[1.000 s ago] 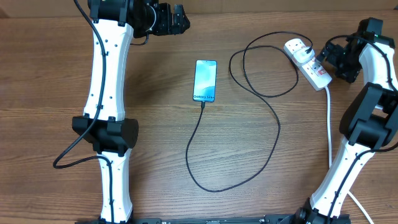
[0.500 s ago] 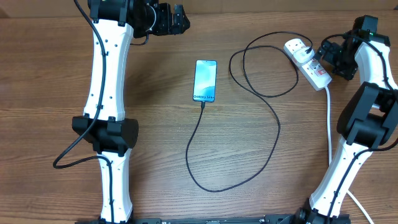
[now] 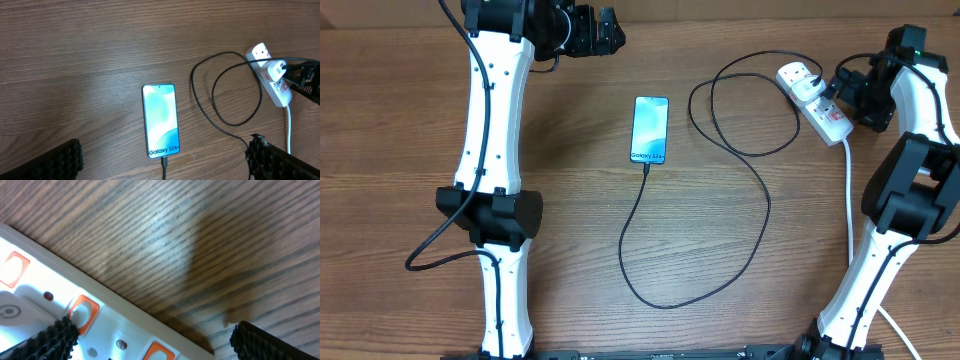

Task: Plug charger to phone and switch on socket

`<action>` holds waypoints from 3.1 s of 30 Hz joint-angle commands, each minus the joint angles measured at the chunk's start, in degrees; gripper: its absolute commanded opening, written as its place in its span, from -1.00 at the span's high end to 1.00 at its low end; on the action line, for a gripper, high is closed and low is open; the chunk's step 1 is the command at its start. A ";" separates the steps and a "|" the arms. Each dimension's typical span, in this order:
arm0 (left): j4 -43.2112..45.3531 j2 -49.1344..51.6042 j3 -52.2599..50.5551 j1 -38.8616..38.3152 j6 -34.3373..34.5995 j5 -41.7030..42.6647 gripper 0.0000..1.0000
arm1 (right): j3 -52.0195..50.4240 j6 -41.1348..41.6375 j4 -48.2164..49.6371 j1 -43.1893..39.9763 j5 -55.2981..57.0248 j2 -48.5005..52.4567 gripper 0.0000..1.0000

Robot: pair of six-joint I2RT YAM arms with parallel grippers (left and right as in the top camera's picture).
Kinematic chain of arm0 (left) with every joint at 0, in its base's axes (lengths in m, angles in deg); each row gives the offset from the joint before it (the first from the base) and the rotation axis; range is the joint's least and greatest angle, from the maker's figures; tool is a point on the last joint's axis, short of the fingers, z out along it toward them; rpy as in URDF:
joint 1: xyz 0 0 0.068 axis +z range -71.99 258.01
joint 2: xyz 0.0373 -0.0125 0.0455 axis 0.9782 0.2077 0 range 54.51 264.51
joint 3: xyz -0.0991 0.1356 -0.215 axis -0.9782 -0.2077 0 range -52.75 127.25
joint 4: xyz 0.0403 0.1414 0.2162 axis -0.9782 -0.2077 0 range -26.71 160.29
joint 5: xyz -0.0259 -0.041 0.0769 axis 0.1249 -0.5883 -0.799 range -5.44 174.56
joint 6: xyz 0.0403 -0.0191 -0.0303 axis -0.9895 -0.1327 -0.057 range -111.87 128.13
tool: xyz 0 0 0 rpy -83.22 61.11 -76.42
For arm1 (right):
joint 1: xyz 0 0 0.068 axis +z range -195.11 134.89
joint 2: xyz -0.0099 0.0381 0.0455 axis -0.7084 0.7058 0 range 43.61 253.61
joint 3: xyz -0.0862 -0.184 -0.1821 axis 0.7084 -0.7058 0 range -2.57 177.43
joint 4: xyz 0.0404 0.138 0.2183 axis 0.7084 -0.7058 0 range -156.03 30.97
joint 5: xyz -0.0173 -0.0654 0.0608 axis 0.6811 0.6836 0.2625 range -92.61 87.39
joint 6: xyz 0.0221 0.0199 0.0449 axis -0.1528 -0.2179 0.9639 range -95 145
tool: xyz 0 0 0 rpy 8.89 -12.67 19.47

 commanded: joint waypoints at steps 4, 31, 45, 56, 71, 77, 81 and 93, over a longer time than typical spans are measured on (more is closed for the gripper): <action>0.02 0.37 -0.24 0.26 -0.90 -0.42 -1.00 | -0.79 -1.51 -1.20 1.53 0.61 0.76 -1.00; 0.02 0.37 -0.24 0.26 -0.87 -0.42 -1.00 | -0.79 4.79 -33.57 2.99 0.00 -49.31 -1.00; 0.02 0.37 -0.24 0.26 -0.87 -0.42 -1.00 | -17.88 7.63 -32.65 16.33 -0.22 -75.08 -1.00; 0.02 0.37 -0.24 0.26 -0.90 -0.42 -1.00 | -28.02 7.58 -35.39 16.33 -0.24 -84.48 -1.00; 0.02 0.37 -0.24 0.26 -0.87 -0.42 -0.99 | -31.93 7.28 -34.75 17.27 0.22 -85.33 -1.00; 0.02 0.37 -0.24 0.26 -0.90 -0.42 -0.99 | -44.78 6.91 -22.56 20.87 1.31 -94.38 -1.00; 0.02 0.37 -0.24 0.26 -0.87 -0.42 -1.00 | -55.74 3.76 -12.70 23.65 1.55 -102.42 -1.00; 0.02 0.37 -0.24 0.26 -0.87 -0.42 -1.00 | -89.70 0.96 18.88 24.30 4.52 -128.15 -1.00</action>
